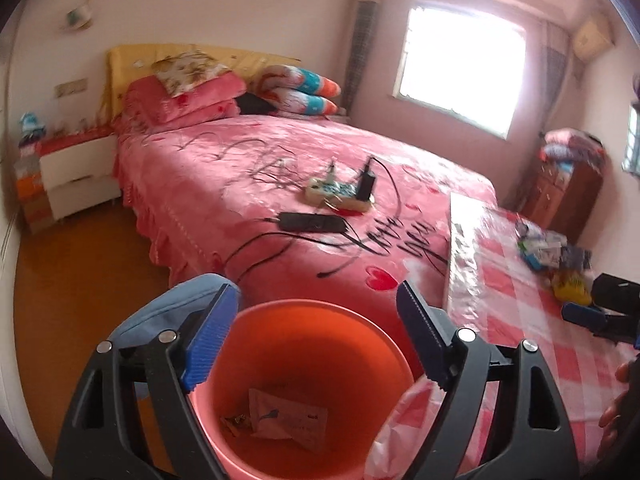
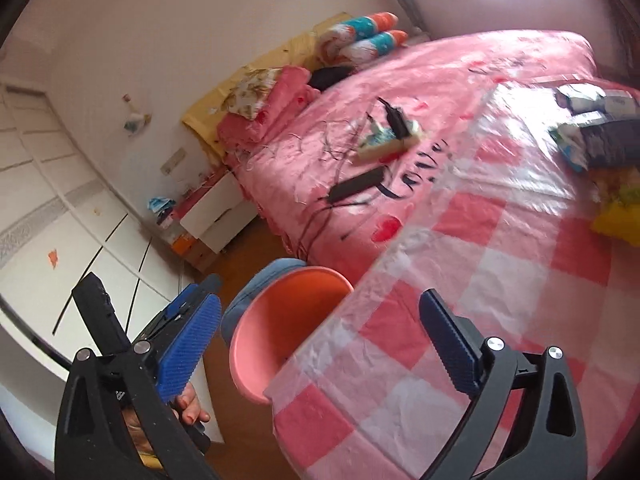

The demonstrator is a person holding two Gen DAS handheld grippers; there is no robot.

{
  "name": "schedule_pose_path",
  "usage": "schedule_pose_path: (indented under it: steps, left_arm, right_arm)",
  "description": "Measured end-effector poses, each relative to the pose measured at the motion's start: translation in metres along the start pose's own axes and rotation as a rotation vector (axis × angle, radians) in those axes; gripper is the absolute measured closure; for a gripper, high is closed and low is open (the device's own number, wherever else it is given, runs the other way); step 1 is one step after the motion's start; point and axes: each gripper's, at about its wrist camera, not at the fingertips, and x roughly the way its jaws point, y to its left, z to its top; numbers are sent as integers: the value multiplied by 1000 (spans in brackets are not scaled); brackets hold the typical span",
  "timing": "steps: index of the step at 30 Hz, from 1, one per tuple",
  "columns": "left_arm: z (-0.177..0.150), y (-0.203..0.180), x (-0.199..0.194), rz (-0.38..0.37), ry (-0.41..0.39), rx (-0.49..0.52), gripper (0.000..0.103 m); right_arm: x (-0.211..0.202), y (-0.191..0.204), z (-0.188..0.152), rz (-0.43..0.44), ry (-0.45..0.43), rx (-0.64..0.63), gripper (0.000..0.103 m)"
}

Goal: Collect trash
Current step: 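Return both tools to the trash pile on the bed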

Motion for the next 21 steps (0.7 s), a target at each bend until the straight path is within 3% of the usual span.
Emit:
schedule_pose_path:
  steps: [8, 13, 21]
  left_arm:
    - [-3, -24, 4, -80, 34, 53, 21]
    - [-4, -35, 7, -79, 61, 72, 21]
    - [0, -60, 0, -125, 75, 133, 21]
  right_arm:
    - [-14, -11, -17, -46, -3, 10, 5]
    - [-17, -18, -21, -56, 21, 42, 5]
    - [-34, -20, -26, -120, 28, -20, 5]
